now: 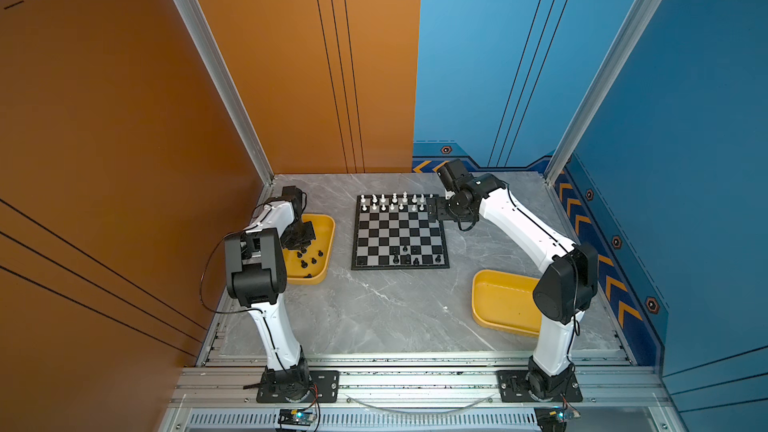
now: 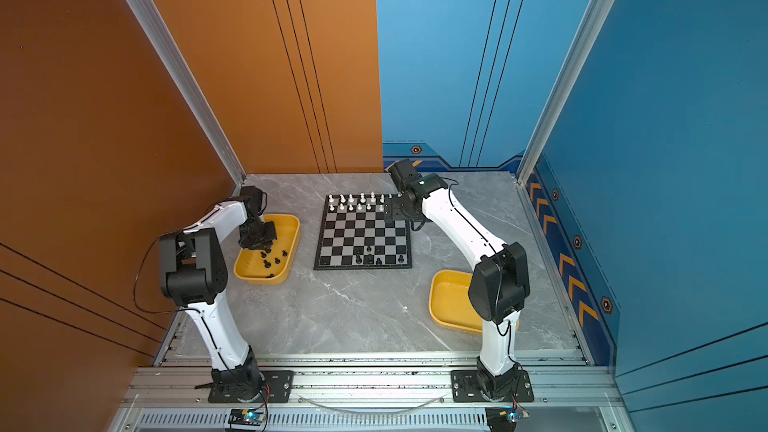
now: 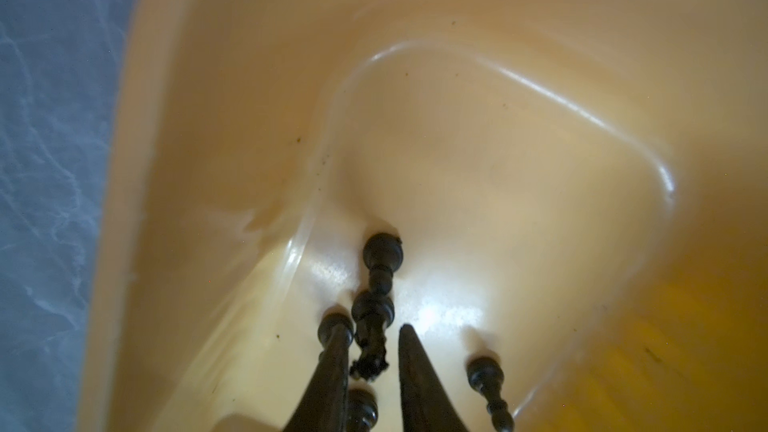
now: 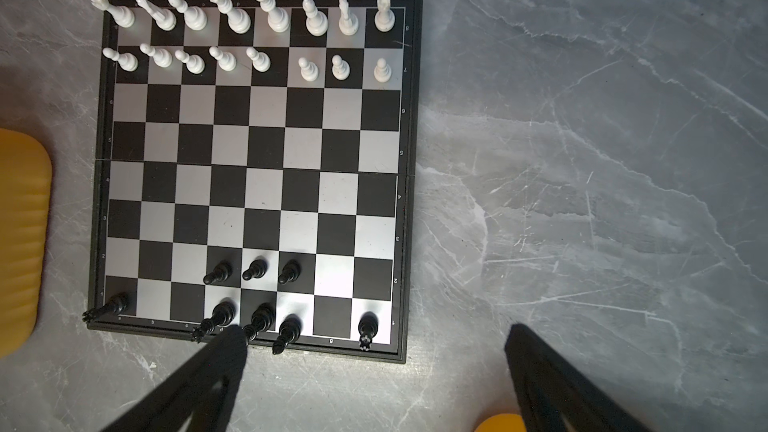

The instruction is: Set up the chess pieces on the board

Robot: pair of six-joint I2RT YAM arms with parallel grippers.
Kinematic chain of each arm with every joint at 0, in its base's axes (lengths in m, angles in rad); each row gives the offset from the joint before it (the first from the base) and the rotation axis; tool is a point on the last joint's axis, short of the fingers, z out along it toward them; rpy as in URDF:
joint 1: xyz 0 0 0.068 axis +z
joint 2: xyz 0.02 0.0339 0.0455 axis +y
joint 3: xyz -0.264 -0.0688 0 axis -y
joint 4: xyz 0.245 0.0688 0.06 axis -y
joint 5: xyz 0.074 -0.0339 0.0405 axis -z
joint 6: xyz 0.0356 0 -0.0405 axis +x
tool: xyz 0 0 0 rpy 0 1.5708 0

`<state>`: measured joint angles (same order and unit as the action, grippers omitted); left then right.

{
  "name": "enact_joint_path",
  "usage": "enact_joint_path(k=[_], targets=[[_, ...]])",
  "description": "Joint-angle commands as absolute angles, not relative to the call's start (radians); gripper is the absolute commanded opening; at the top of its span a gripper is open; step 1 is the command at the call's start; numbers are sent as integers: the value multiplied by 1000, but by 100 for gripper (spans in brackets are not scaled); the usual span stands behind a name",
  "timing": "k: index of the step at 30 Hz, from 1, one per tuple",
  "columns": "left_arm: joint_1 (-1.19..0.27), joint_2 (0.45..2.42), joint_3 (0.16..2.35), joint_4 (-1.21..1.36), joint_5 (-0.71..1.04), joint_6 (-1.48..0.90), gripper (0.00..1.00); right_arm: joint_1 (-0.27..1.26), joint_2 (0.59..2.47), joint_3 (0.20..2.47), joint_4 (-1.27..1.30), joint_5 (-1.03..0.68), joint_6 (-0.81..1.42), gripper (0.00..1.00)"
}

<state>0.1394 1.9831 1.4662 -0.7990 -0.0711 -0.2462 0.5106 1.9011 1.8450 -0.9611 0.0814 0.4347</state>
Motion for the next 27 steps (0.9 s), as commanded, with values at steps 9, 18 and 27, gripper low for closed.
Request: enact_joint_path(k=[9, 18, 27], targets=[[157, 2020, 1463, -799, -66, -219, 19, 518, 1886, 1834, -1001, 113, 437, 100], [157, 2013, 1473, -799, -56, -219, 8, 523, 1884, 1830, -1003, 117, 439, 100], [154, 1972, 1478, -806, -16, -229, 2, 527, 1869, 1819, -1001, 123, 436, 100]])
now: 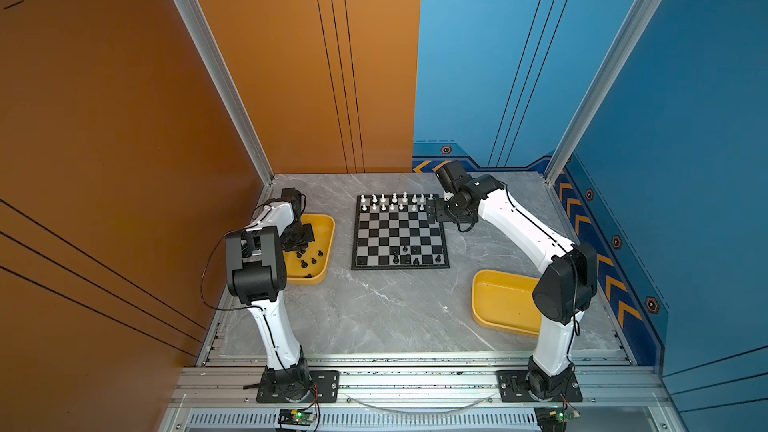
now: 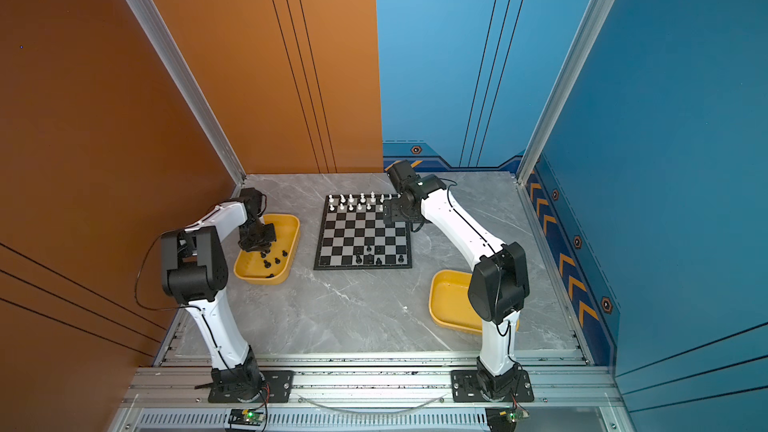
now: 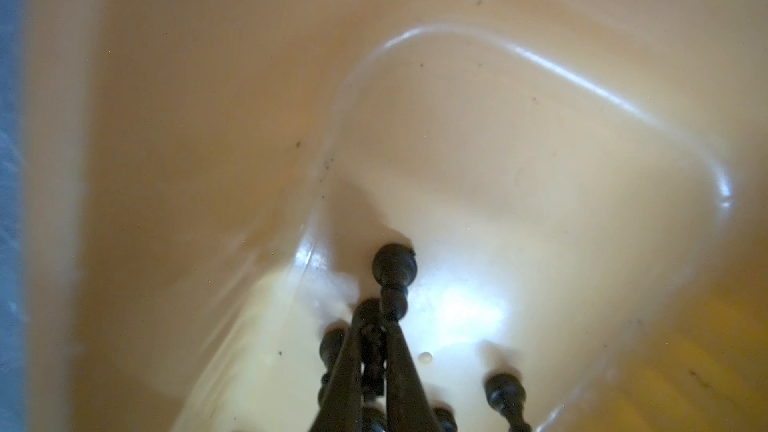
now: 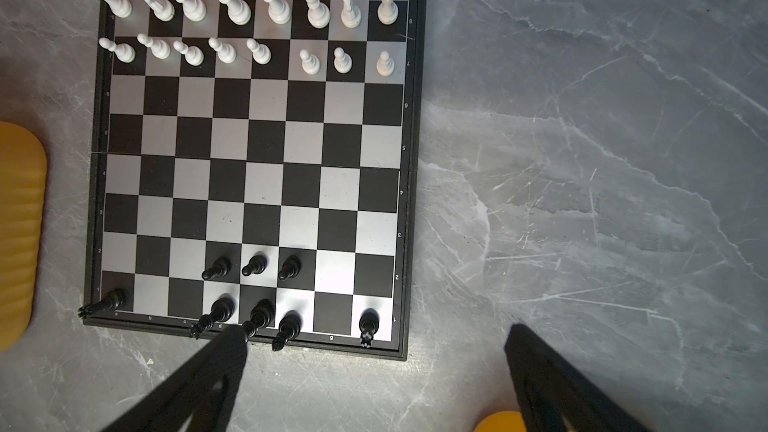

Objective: Set up the chess pieces on the board
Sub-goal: 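Lift the black knight and carry it to the board's near row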

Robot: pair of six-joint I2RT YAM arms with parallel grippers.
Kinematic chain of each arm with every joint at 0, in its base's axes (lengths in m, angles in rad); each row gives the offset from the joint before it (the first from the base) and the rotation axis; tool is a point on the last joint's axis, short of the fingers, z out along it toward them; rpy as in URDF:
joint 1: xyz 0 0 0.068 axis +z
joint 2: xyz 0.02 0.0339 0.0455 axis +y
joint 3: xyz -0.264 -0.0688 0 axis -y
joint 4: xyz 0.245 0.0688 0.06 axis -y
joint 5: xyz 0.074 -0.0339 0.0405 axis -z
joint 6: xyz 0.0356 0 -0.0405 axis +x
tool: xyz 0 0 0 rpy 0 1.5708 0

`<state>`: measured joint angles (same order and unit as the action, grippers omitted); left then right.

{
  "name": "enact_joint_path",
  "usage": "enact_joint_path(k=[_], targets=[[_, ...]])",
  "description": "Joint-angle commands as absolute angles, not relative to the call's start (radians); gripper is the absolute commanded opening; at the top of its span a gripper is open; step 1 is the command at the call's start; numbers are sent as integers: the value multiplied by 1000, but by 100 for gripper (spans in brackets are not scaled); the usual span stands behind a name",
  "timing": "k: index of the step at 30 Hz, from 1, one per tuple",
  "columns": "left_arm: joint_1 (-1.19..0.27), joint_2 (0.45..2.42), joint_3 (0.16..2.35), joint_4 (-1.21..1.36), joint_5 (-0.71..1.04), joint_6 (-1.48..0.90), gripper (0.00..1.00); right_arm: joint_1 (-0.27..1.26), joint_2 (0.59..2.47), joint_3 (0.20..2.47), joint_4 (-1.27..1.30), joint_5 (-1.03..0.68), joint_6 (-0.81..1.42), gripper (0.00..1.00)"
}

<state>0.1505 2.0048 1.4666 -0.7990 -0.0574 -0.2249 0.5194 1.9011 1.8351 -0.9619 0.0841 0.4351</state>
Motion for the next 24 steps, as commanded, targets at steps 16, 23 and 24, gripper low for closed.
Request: enact_joint_path(k=[16, 23, 24], targets=[[7, 1827, 1580, -926, 0, -263, 0, 528, 1769, 1703, -978, 119, 416, 100], [-146, 1759, 1559, -947, -4, -320, 1, 521, 1662, 1592, -962, 114, 407, 100], [-175, 1752, 1553, -946, -3, -334, 1, 520, 1643, 1570, -958, 114, 405, 100]])
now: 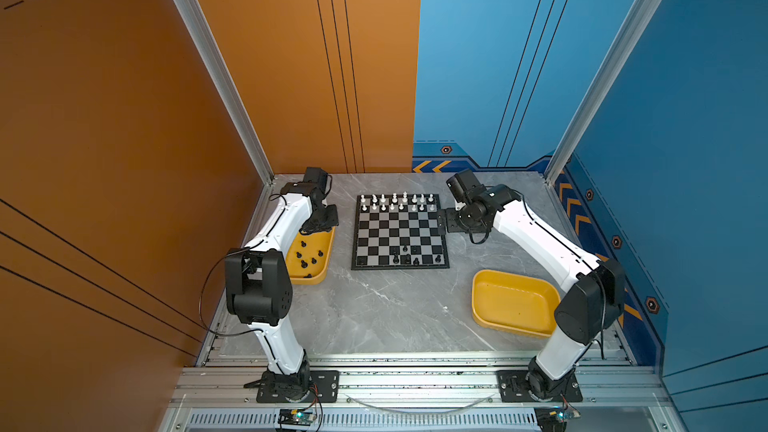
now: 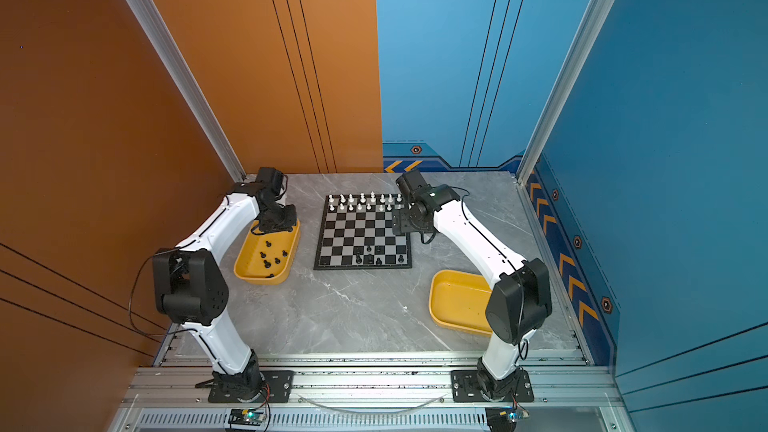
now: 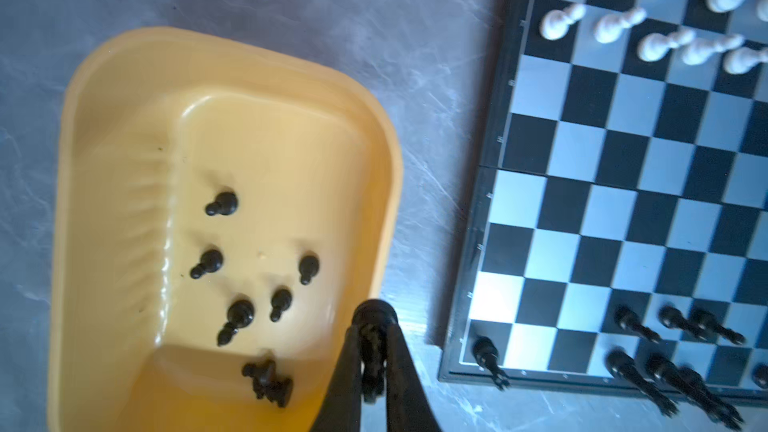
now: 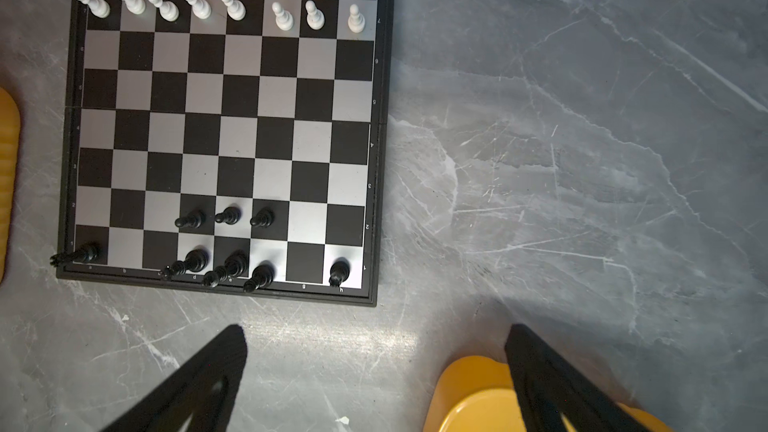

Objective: Set up the chess pieces on the board
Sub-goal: 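Lift the black knight and carry it to the board's near row, then lower the black knight onto the square beside the corner rook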

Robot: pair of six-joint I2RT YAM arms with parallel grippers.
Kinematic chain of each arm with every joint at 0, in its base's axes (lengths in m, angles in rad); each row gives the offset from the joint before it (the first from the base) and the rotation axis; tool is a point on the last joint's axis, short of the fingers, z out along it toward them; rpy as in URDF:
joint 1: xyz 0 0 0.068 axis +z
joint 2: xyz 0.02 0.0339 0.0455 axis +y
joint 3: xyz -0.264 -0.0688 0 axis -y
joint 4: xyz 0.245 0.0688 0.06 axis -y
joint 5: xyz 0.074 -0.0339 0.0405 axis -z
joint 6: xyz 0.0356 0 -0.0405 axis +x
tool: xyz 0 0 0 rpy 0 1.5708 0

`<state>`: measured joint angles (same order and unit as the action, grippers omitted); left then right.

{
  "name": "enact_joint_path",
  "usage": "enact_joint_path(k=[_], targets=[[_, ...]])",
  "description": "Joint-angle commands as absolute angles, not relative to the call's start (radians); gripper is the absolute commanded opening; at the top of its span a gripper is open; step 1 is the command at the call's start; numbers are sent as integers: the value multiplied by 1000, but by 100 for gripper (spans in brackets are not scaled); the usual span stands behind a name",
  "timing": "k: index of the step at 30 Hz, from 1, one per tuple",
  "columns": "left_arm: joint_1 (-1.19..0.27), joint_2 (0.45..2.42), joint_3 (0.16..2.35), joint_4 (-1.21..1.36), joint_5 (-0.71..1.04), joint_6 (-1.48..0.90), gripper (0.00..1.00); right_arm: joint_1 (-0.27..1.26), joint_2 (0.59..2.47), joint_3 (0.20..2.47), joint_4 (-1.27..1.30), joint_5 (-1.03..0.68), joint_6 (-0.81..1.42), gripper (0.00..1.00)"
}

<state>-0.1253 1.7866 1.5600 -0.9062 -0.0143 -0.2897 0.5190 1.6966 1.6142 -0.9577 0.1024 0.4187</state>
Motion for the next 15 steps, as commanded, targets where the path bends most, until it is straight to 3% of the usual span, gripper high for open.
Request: enact_joint_path(k=[1, 15], targets=[[-205, 1750, 1550, -946, -5, -342, 1, 517, 1622, 1549, -956, 112, 405, 100], [-501, 1820, 1492, -902, -53, -439, 1, 486, 1398, 1345, -947, 97, 405, 100]])
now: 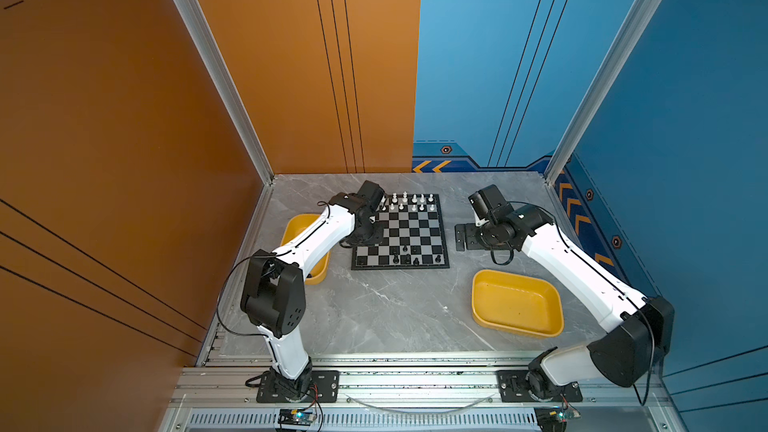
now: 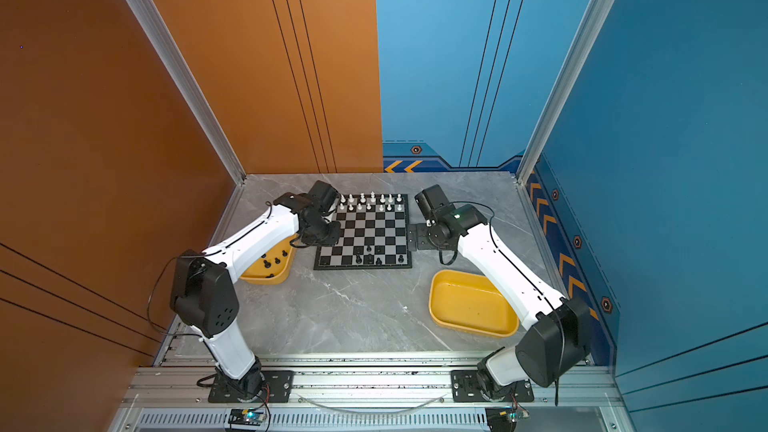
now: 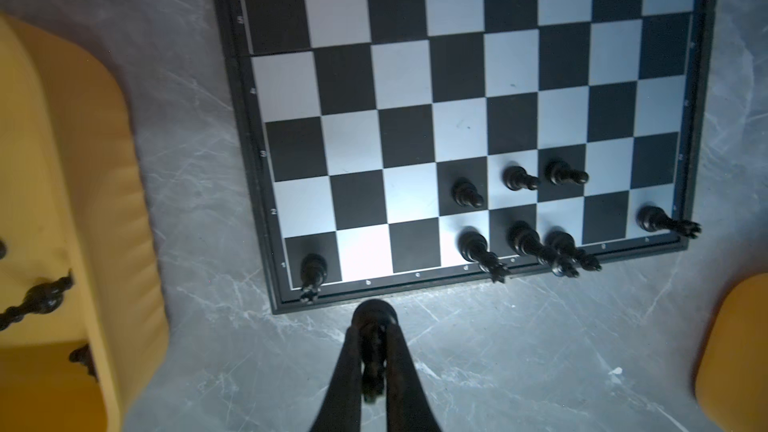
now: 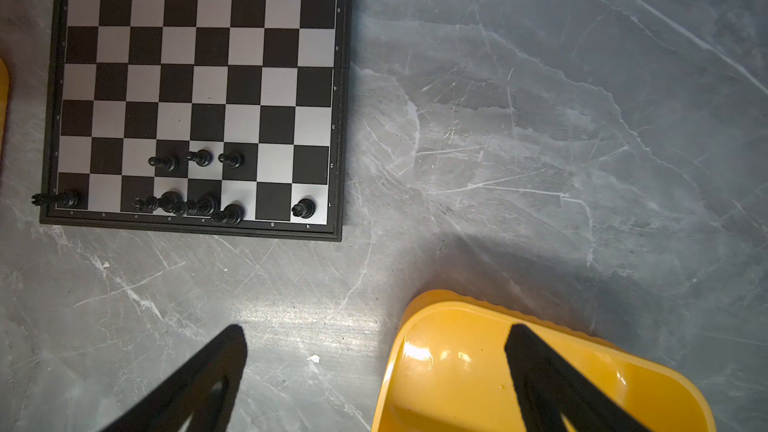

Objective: Set up the chess pieces on the board
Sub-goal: 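Lower the black knight onto the square beside the corner rook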

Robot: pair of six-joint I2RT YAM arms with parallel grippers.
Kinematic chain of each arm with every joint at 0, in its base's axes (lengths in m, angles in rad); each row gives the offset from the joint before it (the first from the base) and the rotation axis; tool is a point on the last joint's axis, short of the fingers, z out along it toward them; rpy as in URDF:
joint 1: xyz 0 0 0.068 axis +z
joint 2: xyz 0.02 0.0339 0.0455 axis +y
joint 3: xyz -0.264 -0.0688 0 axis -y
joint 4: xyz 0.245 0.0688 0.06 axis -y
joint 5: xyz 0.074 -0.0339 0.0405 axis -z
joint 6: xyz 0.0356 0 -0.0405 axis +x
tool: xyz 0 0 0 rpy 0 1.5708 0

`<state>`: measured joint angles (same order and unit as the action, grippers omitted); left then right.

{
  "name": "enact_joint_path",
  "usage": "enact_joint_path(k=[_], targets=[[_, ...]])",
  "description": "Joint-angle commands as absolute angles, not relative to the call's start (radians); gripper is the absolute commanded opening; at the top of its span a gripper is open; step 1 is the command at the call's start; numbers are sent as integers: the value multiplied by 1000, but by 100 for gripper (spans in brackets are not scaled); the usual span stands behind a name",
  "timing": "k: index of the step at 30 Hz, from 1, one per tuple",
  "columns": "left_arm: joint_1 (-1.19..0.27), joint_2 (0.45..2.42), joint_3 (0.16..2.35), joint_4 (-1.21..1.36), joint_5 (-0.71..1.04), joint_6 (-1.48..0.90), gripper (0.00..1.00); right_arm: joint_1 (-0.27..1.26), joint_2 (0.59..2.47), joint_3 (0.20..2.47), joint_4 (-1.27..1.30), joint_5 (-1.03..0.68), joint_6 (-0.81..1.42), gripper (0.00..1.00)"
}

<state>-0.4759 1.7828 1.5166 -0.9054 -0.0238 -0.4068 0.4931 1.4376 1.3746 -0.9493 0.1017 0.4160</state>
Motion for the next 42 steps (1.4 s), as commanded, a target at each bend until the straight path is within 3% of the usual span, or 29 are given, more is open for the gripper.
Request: enact_joint_path(k=[1, 11, 34, 37, 42], targets=[[-509, 1828, 1484, -895, -53, -443, 1, 485, 1387, 1339, -948, 96, 405, 100], [-519, 1884, 1413, -847, -59, -439, 1, 453, 1300, 1265, -956, 94, 420, 100], [-475, 1965, 1464, -842, -78, -407, 2, 425, 1333, 1291, -961, 92, 417, 100], [-474, 1965, 1464, -841, -71, -406, 8, 423, 1339, 1294, -961, 92, 417, 100], [-475, 1945, 1462, -842, -52, -413, 30, 420, 1345, 1299, -961, 89, 414, 100]])
